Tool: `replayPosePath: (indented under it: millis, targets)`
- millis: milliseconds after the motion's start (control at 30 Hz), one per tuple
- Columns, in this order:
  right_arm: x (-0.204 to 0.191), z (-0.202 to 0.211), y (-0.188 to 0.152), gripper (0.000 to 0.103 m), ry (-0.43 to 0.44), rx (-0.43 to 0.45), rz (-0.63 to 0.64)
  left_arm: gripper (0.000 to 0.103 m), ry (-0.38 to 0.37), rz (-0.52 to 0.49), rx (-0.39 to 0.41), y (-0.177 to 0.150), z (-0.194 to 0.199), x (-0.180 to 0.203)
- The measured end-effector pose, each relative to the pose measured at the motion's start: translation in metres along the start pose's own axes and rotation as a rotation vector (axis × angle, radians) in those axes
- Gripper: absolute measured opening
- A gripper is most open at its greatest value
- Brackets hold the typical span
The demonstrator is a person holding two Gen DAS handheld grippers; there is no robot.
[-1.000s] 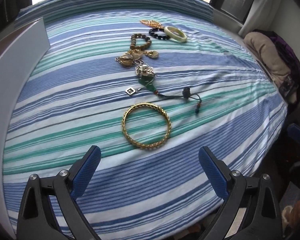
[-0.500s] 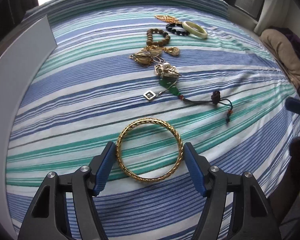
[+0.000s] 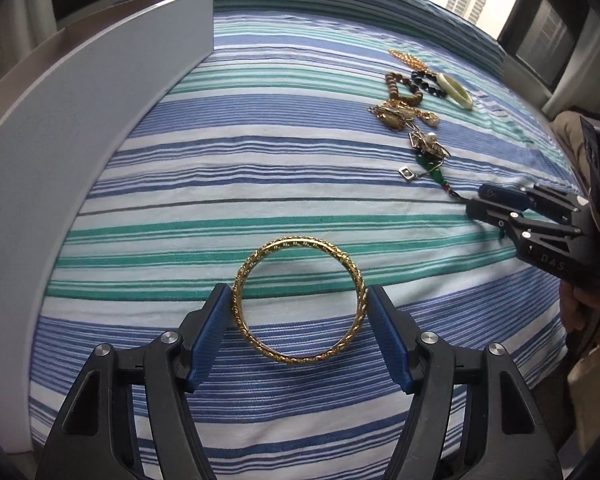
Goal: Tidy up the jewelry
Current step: 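Grasp the green jade pendant cord with the right gripper while the left holds the bangle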
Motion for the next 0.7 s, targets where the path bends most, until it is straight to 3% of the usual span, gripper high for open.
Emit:
replayPosePath:
  millis: [33,67,367,500,567,633,700]
  targets:
    - [-0.002,0.001,0.001,0.021,0.003,0.0,0.004,0.07,-0.005,0.008,-0.003,0.0,-0.001,0.0]
    - [-0.004,0.003,0.001,0.017,0.012,-0.001,0.0,0.07,-0.008,0.012,-0.002,-0.001,-0.001,-0.001]
    - [-0.016,0.065,-0.038,0.017,0.101,0.028,-0.043,0.07,-0.007,0.007,0.011,-0.007,0.008,-0.007]
    - [0.006,0.056,-0.058,0.017,0.082,-0.026,-0.112,0.07,-0.004,0.011,-0.002,-0.01,0.002,-0.006]
    - [0.026,0.043,-0.068,0.023,0.035,-0.075,-0.16,0.07,0.007,0.007,0.001,-0.011,0.002,-0.006]
    - [0.045,0.033,-0.079,0.042,0.02,-0.135,-0.221,0.07,0.001,0.01,0.0,-0.013,0.003,-0.007]
    - [0.053,0.037,-0.084,0.045,0.004,-0.126,-0.228,0.07,0.002,0.014,0.001,-0.013,0.003,-0.008]
Point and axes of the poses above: each gripper's, at about its wrist camera, not at the fingertips, and z roughly against the way its jaws point, x to its right, y to its top, the point moved 8 cm from there along -z, roughly the way its jaws point, and after that the axes turned 15 degrees about -x, right-handed, at the moved point
